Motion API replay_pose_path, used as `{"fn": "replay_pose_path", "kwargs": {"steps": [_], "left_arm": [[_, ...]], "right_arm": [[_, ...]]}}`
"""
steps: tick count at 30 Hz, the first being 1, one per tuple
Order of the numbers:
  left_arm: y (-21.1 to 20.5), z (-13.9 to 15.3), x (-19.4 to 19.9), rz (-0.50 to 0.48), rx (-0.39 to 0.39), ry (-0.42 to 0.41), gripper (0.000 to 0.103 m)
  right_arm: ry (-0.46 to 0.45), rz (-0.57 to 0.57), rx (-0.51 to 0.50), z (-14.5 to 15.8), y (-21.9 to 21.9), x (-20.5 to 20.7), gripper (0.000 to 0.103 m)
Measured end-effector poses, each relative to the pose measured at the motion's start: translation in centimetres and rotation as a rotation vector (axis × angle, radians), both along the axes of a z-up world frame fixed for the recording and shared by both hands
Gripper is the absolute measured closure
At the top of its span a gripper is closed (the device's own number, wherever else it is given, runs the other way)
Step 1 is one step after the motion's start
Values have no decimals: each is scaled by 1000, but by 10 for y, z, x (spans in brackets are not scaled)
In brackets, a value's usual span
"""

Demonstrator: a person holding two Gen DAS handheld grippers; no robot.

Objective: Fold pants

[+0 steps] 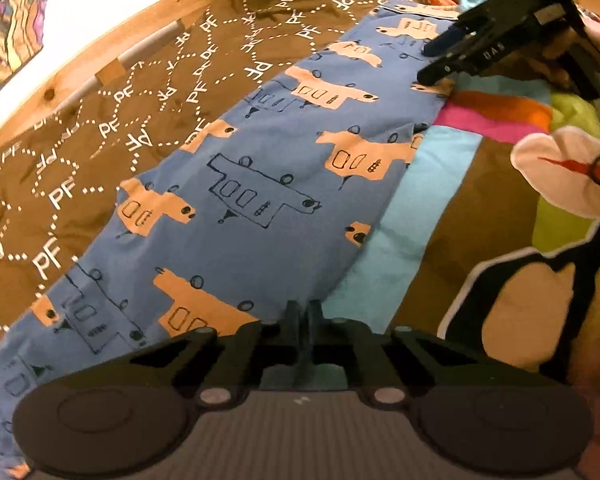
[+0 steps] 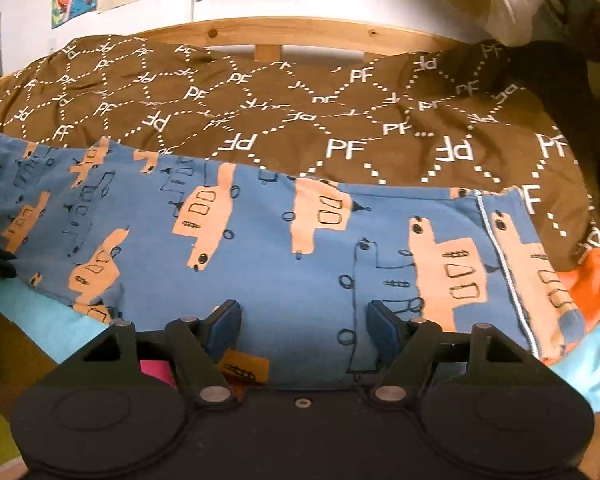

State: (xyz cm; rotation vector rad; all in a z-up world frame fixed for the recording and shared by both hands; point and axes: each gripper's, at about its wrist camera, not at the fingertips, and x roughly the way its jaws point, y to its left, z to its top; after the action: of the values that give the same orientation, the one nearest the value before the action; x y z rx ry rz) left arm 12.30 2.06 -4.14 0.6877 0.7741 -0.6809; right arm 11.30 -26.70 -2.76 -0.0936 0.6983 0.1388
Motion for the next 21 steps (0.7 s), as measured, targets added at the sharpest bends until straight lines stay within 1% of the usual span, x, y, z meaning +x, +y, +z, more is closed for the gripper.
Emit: {"fn": "replay_pose_path", "kwargs": {"steps": [2, 6, 7, 8, 9, 10, 11, 12, 13, 15, 17, 18, 20, 21], "left_arm": [[4, 2, 0, 0, 7, 3, 100], [4, 0, -3, -27, 27, 9, 100], [4, 1, -4, -39, 25, 21, 99], [6, 2, -3, -50, 13, 53, 98], [9, 4, -2, -50, -5, 69, 90], [12, 9, -2, -43, -31, 72, 84], [16, 16, -1, -19, -63, 62, 70], [21, 23, 3, 13, -102, 50, 61], [26, 31, 9, 47, -138, 40, 60], [32, 45, 29, 117, -166, -11, 60], [33, 57, 56, 192, -146, -95, 60], [31, 61, 76, 228, -132, -120, 60], [31, 65, 110, 266, -129, -113, 60], [31, 66, 127, 277, -134, -99, 61]], "right_arm": [[-3, -23, -11, 2, -2, -4, 31], [35, -48, -58, -3, -5, -2, 31], [38, -46, -73, -4, -5, -2, 31], [32, -45, -82, -3, -3, -3, 31], [28, -46, -84, -3, -3, -4, 31], [17, -44, -78, -1, -3, -6, 31], [1, -42, -61, 2, -3, -8, 29], [-12, -42, -42, 6, -4, -9, 27], [-28, -28, -17, 11, -4, -7, 26], [-51, 37, -4, 21, 1, 4, 24], [-49, 130, 1, 30, 9, 25, 23], [-32, 182, 13, 33, 14, 40, 23], [-20, 293, 31, 38, 28, 71, 23], [-17, 343, 31, 38, 36, 85, 26]]}}
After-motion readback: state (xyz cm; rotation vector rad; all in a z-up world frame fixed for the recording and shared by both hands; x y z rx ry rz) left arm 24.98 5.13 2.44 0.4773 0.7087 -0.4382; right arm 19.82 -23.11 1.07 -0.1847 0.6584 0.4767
